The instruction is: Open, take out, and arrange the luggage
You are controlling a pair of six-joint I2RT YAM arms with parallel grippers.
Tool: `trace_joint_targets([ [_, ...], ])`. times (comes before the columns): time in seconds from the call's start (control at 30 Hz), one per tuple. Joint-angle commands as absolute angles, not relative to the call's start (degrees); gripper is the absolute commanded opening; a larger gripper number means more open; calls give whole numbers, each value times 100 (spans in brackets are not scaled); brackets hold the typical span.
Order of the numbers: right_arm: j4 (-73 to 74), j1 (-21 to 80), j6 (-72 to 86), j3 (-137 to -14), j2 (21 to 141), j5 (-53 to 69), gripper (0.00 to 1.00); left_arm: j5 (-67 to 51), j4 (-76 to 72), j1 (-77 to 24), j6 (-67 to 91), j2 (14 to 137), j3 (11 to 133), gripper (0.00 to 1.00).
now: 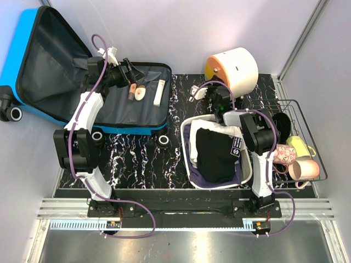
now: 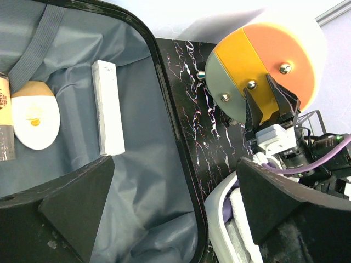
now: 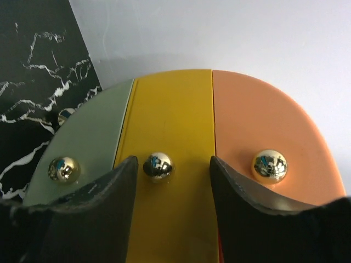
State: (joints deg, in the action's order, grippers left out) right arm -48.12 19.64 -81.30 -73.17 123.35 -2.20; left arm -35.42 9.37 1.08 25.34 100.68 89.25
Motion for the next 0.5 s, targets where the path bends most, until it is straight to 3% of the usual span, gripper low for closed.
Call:
trace_joint_targets([
  [0.0, -5001, 1828, -8218, -7339, 12304, -9, 61, -3648, 624, 88, 2558, 10151, 9114, 99],
  [0.1, -5018, 1758, -8331, -7426, 12497, 184, 60, -3647, 659, 97, 2514, 10143, 9141, 99],
  [0.17, -5089, 1732, -8358, -7540, 12647, 220, 51, -3630, 694, 97, 2444, 10134, 9158, 99],
  [0.23, -5133, 1714, -8394, -7637, 12761, 272, 48, -3621, 721, 114, 2400, 10108, 9141, 99],
  [0.47, -4992, 1626, -8446, -8085, 12999, 457, 54, -3647, 747, 123, 2355, 10169, 9220, 99],
])
